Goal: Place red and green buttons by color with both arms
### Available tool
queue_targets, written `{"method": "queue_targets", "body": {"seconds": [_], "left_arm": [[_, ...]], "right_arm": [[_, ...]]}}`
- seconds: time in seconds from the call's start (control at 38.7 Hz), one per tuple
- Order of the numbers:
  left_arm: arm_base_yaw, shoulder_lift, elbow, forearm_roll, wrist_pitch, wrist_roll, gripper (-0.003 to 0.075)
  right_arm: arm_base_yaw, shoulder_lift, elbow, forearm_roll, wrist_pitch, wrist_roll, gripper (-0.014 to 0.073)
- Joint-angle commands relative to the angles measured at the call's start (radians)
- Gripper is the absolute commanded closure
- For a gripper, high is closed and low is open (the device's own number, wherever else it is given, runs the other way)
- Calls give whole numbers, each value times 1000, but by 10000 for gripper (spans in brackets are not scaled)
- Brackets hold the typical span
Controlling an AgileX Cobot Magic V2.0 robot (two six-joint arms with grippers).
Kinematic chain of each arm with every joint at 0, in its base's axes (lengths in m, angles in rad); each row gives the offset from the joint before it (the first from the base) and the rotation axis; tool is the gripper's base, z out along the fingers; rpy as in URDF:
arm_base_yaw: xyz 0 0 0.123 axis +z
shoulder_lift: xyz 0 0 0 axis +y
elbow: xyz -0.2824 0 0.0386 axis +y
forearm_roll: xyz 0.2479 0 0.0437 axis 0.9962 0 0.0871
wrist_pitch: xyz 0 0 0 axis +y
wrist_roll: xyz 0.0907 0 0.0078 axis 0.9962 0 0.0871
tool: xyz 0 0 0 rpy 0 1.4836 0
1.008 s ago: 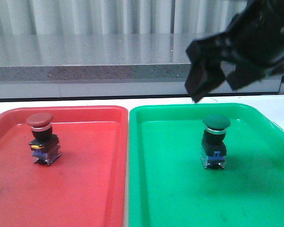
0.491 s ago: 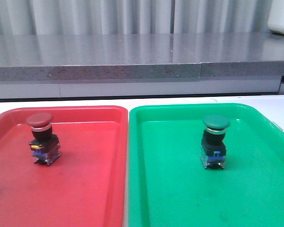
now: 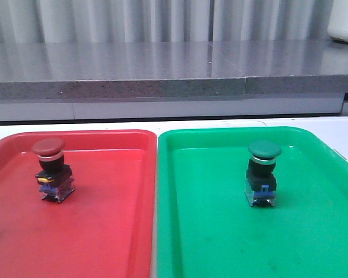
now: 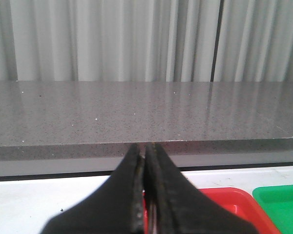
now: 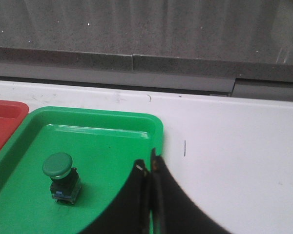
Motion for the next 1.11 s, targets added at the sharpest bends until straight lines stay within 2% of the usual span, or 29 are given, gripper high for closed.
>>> {"method": "queue_targets", "body": {"seconds": [0.0,1.09], "left_arm": [[1,12,-23,-4,-83,-8,740],[1,12,-19,-4,-87,-8,740]], "right_arm": [[-7,-71,13,-35,-96,-8,715],[-7,-112,20,-36,-94,-8,715]]}}
